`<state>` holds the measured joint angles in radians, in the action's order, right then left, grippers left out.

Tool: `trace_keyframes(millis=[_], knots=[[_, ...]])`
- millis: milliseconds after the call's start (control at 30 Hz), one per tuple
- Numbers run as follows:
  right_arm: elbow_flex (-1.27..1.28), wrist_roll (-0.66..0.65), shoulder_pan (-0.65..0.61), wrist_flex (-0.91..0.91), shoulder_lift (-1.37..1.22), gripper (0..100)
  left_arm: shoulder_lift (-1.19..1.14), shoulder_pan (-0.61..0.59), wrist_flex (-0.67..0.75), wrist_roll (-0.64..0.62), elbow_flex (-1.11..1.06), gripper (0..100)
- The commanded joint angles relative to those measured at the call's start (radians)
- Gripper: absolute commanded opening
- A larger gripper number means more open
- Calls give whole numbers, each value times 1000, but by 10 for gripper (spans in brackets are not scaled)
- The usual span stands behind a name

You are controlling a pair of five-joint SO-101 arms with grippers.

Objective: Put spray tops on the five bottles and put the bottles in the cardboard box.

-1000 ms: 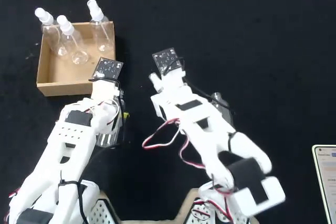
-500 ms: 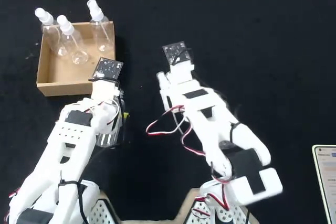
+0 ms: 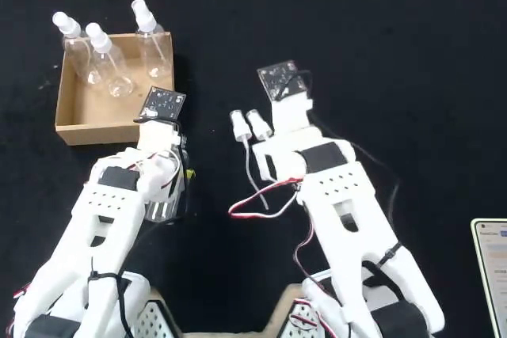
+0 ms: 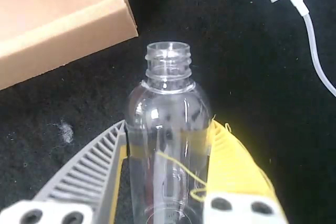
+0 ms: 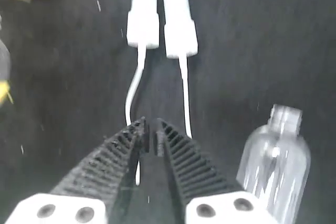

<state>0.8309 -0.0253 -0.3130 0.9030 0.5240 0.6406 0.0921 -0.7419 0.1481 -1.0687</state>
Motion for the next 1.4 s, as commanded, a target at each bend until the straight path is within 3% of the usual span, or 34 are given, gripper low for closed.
trace_keyframes(millis=[0,133,333,767,1133,1267,1367], knots=[[-31,-8,-84,-133,-25,149,20,2,6,-8,-2,116],[-154,-5,-124,-206,-208,147,20,2,14,-8,-15,116],[-375,-6,-121,-172,-507,149,20,2,14,-8,-16,116],[-845,-8,-114,89,-924,150,20,2,14,-3,-15,116],[-914,-43,-95,112,-1047,135,20,2,14,-3,-18,116],[-881,-51,-87,121,-975,16,20,2,14,-2,-18,116],[-756,-51,-91,118,-849,29,20,2,14,-2,-18,116]])
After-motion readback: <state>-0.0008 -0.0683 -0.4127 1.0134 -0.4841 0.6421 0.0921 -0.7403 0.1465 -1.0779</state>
